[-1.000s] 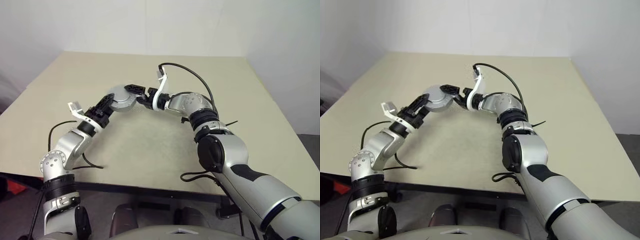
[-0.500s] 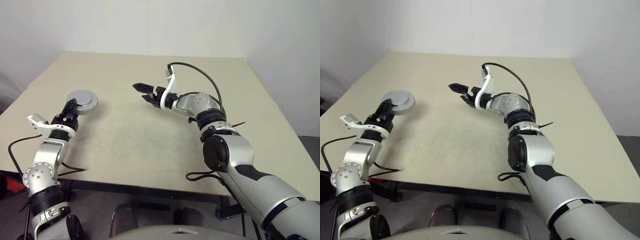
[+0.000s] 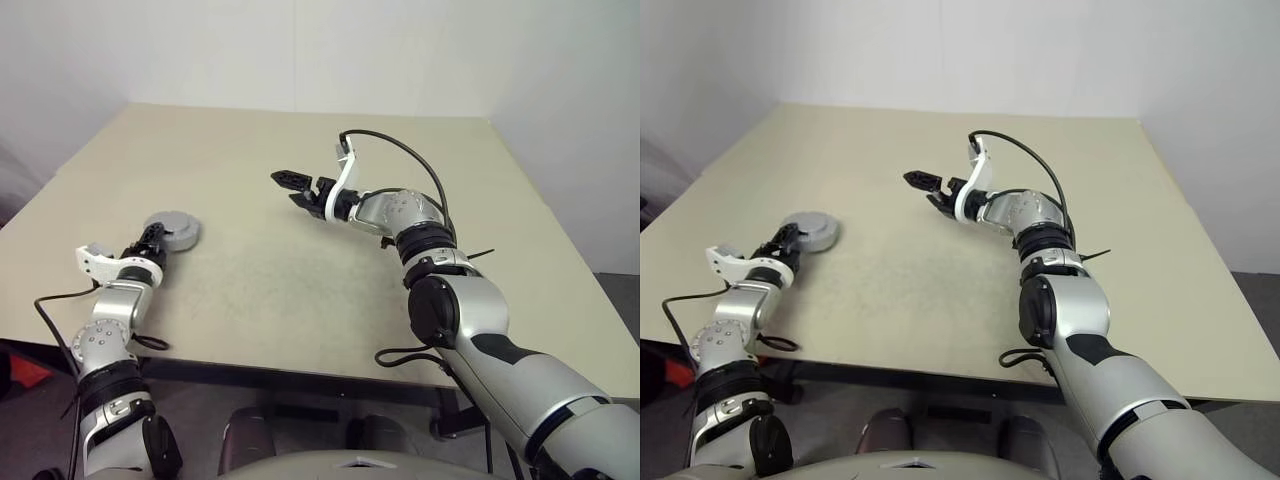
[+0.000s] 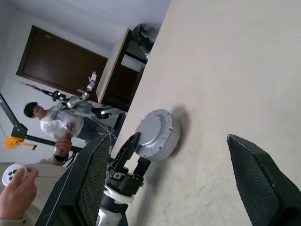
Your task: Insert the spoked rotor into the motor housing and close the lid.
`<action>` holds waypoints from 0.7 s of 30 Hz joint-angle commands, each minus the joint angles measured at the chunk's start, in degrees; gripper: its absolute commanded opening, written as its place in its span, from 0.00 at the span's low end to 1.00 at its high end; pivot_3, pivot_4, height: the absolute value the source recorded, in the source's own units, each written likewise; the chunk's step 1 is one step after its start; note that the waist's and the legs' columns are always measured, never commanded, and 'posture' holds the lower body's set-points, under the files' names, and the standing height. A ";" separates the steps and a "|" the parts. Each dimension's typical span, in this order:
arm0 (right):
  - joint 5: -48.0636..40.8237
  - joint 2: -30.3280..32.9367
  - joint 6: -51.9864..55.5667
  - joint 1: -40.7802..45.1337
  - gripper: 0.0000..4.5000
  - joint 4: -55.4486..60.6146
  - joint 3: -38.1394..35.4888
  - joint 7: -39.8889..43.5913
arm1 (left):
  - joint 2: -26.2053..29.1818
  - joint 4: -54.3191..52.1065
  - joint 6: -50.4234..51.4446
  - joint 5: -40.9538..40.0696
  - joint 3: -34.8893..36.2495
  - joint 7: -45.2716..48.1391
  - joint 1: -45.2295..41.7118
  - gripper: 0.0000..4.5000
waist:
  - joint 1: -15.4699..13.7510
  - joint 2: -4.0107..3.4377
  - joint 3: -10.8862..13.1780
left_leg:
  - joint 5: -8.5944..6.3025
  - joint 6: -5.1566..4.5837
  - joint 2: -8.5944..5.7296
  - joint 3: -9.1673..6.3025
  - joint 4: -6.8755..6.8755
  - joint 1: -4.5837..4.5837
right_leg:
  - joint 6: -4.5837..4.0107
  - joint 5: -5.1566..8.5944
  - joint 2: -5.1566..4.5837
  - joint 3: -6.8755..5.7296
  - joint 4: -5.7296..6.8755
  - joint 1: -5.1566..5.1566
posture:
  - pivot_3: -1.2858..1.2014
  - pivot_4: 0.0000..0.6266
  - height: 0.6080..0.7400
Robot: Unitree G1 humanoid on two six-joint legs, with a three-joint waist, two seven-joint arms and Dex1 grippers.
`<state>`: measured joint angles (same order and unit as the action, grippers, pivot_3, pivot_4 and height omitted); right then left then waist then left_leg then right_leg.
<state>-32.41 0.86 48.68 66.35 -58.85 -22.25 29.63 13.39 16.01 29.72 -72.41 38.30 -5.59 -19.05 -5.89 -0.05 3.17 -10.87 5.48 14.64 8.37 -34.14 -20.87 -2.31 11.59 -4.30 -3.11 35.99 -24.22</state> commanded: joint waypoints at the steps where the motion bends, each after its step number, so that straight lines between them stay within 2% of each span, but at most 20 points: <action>1: -0.55 0.11 -0.35 0.60 0.99 2.53 -0.13 -0.10 | 0.84 -2.05 -1.10 0.12 1.57 -0.32 -1.83 0.46 | 0.01 0.00 0.00 | 0.00 0.00 0.00 0.00 -0.01 0.01 | 0.00 0.00 0.00 0.00 0.02 0.00 | 0.52 0.00 1.00; 8: -0.45 -0.32 -0.81 0.88 1.00 2.02 -0.10 -0.76 | 0.17 -1.72 -0.20 0.66 3.51 -5.12 -0.03 0.97 | 0.03 0.02 -0.01 | 0.00 0.00 0.00 0.00 -0.06 0.11 | -0.02 0.01 0.00 0.03 0.20 0.00 | 0.52 0.00 1.00; 9: -0.48 -0.38 -0.76 0.93 1.00 2.01 -0.07 -0.77 | -0.04 -1.90 -0.07 0.30 3.94 -5.67 0.23 0.99 | 0.05 0.02 -0.01 | 0.00 0.00 0.00 0.00 -0.07 0.13 | -0.02 0.01 0.00 0.03 0.24 0.00 | 0.52 0.00 1.00; 16: -0.47 -0.75 -1.01 1.33 1.00 1.41 -0.13 -1.25 | -1.30 -6.29 5.10 -3.29 3.77 -9.41 4.66 0.99 | 0.43 0.02 -0.01 | 0.01 0.02 -0.03 0.06 -0.07 0.56 | -0.10 0.07 0.00 0.20 0.57 0.09 | 0.52 0.00 1.00; 21: -0.39 -1.06 -1.25 1.46 1.00 1.12 -0.16 -1.71 | -1.76 -12.24 16.75 -10.18 -0.83 -13.61 11.81 0.99 | 0.40 -0.01 -0.03 | -0.01 0.00 -0.07 0.08 -0.06 0.76 | -0.14 0.12 -0.01 0.24 0.59 0.24 | 0.52 0.00 1.00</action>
<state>-32.41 -0.06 48.22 66.30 -58.85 -22.12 27.84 12.57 4.42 39.79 -79.83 41.15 -16.51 -9.77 -5.49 -0.06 3.15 -10.88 5.47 14.54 8.45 -34.21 -20.09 -2.44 11.71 -4.34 -2.87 36.58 -23.96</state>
